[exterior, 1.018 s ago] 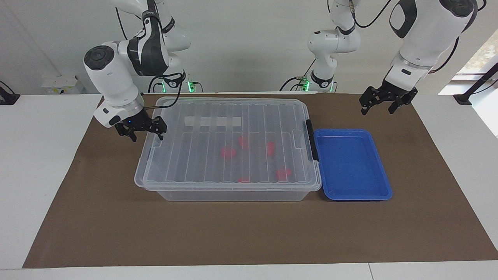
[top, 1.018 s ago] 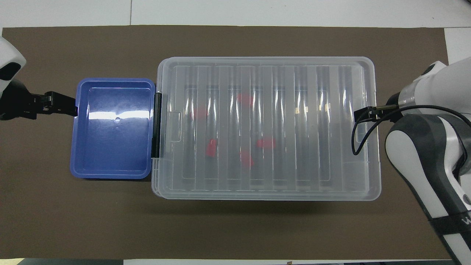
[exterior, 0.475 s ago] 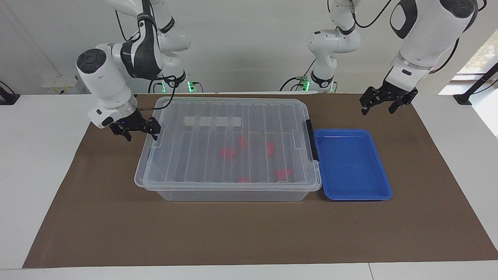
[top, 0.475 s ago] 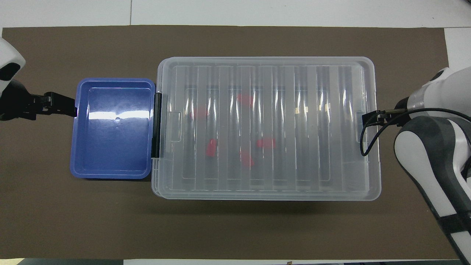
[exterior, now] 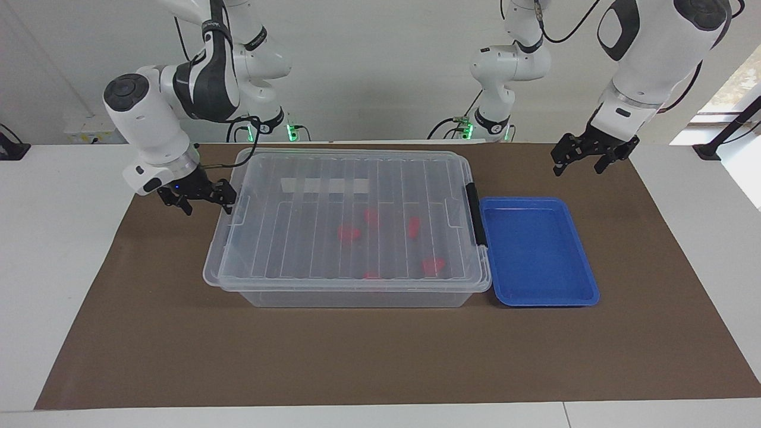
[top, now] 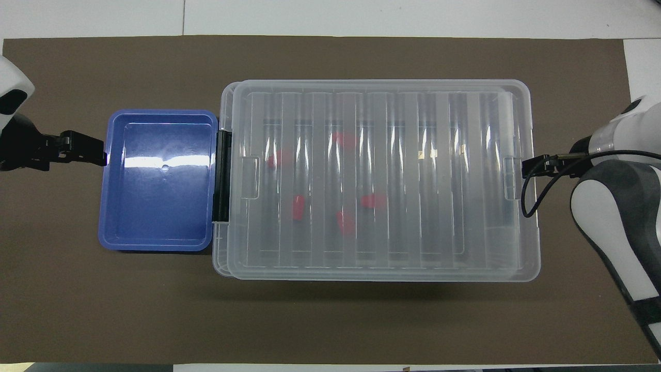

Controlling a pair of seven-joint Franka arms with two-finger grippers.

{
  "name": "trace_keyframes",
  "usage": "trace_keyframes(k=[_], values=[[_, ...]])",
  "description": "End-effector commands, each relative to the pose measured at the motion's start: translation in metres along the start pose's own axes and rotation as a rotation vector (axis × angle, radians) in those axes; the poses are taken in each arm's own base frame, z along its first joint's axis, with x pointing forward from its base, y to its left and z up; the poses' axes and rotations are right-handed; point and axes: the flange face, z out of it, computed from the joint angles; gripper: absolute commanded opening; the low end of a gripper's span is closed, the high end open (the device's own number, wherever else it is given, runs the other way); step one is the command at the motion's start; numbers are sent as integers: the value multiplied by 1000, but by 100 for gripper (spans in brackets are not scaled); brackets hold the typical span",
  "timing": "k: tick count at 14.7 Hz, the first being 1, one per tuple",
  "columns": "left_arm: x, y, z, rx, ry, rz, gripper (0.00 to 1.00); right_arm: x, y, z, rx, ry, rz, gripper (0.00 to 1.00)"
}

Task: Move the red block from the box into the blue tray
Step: 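Slide the clear lid away from the blue tray with the right gripper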

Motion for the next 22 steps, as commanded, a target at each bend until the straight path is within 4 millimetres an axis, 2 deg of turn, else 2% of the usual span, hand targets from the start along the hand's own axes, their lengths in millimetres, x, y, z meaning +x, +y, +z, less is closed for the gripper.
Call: trace_keyframes(k=[1, 8, 22], values=[[-5, 0, 0, -3, -1, 0, 100, -8, 15, -1, 1, 17, -14, 100], [-4, -2, 1, -3, 3, 2, 100, -9, 33, 0, 1, 19, -30, 100], [-6, -1, 3, -3, 4, 7, 100, -14, 83, -3, -5, 40, -86, 100]])
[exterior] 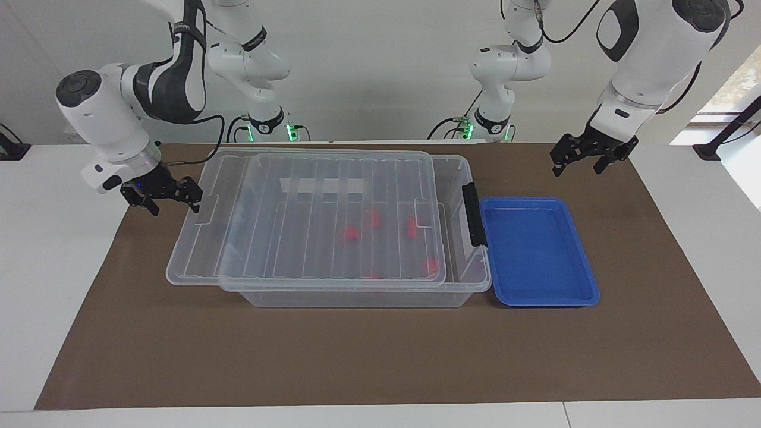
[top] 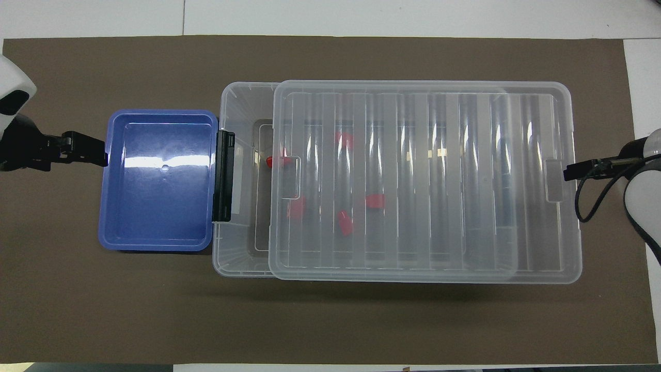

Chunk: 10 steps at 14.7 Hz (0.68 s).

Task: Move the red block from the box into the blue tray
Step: 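Slide the clear lid away from the blue tray with the right gripper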

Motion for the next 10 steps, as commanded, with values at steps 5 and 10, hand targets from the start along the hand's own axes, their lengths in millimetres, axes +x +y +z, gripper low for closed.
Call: trace_keyframes(k=[5, 10], values=[[-6, -1, 1, -3, 9, 8, 100, -13, 34, -2, -12, 31, -50, 100], [-1, 14, 2, -9, 63, 18, 100, -16, 45, -2, -30, 29, -79, 100]])
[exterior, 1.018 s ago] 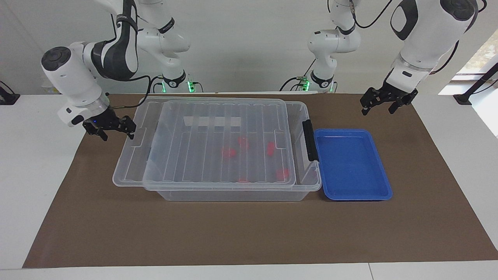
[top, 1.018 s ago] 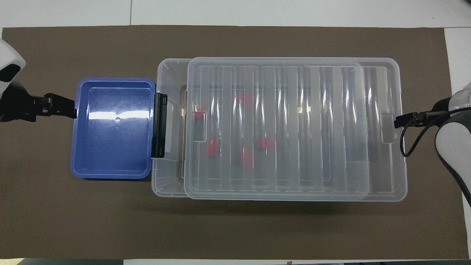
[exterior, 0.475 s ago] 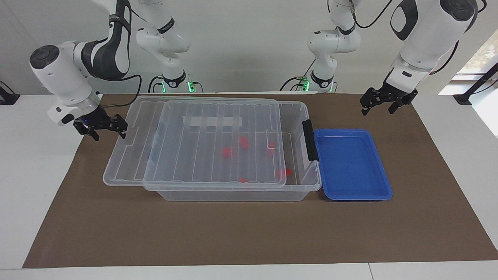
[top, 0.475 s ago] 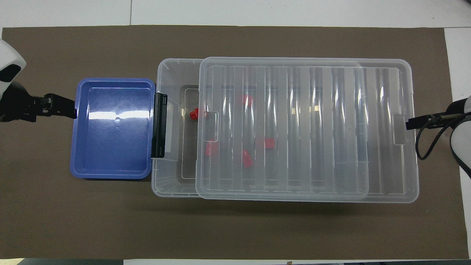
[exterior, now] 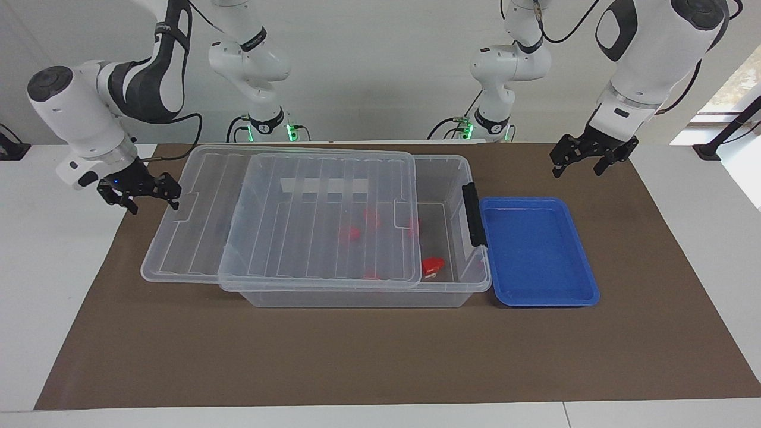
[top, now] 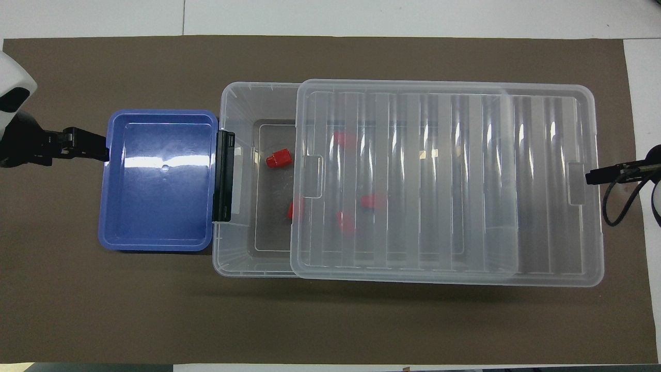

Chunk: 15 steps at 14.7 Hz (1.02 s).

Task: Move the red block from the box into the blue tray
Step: 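Reach the left gripper into the opened box toward a red block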

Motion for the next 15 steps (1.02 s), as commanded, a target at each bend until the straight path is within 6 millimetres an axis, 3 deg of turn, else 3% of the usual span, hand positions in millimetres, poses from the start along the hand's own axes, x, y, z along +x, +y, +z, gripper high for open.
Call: trace_keyframes(k=[1, 4, 6, 10, 15], values=[[-6, 17, 5, -6, 23, 25, 100, -9, 12, 0, -25, 13, -37, 100], [-11, 41, 6, -7, 22, 58, 100, -12, 20, -1, -27, 13, -50, 100], [-17, 71, 11, -10, 21, 13, 100, -13, 25, -2, -34, 11, -61, 100], [-37, 140, 38, -27, 51, -20, 100, -17, 37, -3, -46, 8, -83, 100], [-58, 203, 74, -48, 69, 2, 100, -21, 47, -4, -48, 8, -94, 100]])
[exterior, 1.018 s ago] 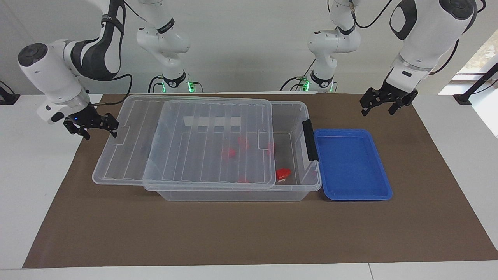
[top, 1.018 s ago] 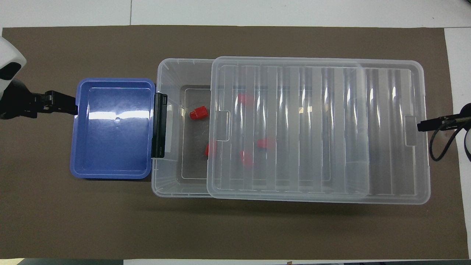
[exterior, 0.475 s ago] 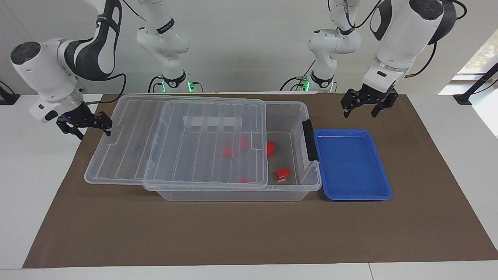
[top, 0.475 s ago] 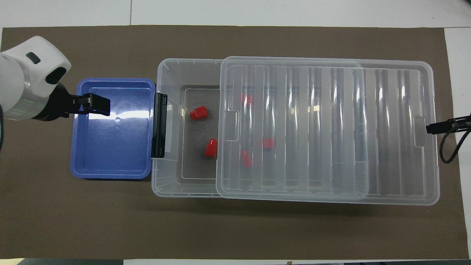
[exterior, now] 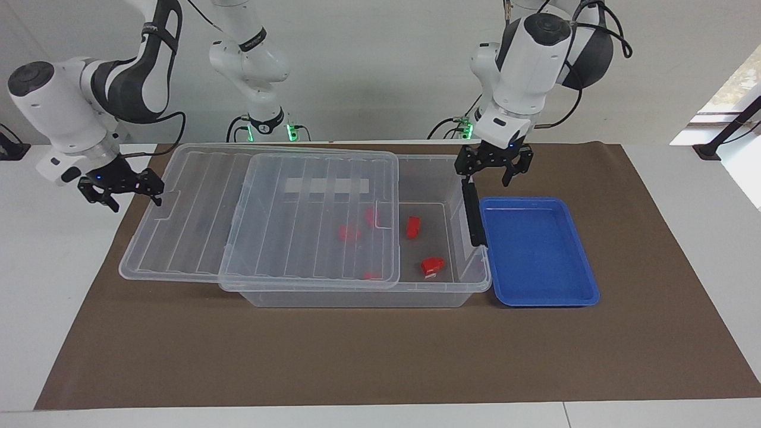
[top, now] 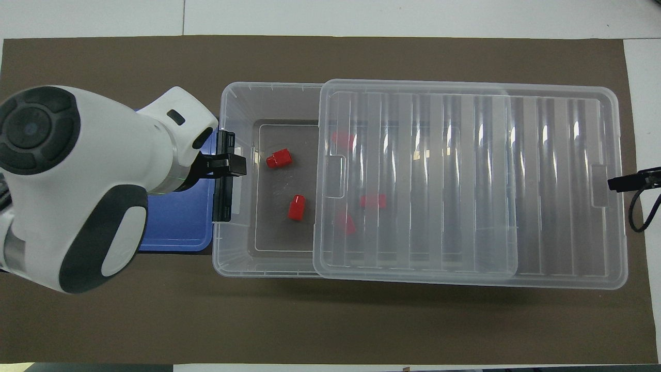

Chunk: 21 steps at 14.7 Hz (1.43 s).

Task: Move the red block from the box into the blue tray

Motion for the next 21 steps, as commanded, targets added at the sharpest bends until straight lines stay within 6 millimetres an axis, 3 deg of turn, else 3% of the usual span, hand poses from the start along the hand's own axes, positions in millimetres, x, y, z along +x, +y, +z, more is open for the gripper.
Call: trace_keyframes(k=[1, 5, 9, 16, 20, 21], values=[[-14, 23, 17, -17, 16, -30, 100, -8, 10, -1, -23, 6, -25, 100], [-23, 62, 57, -7, -16, -31, 100, -8, 11, -2, -24, 8, -28, 100], [-32, 75, 104, -4, -21, -83, 100, -11, 15, -2, -25, 5, -32, 100], [-44, 79, 155, -8, -20, -75, 100, -10, 15, -3, -25, 5, -32, 100], [-48, 90, 193, -8, -30, -58, 100, 16, 6, -36, -23, 4, -48, 100], [-51, 95, 204, -16, -24, -45, 100, 29, -19, -52, -14, -6, -67, 100]])
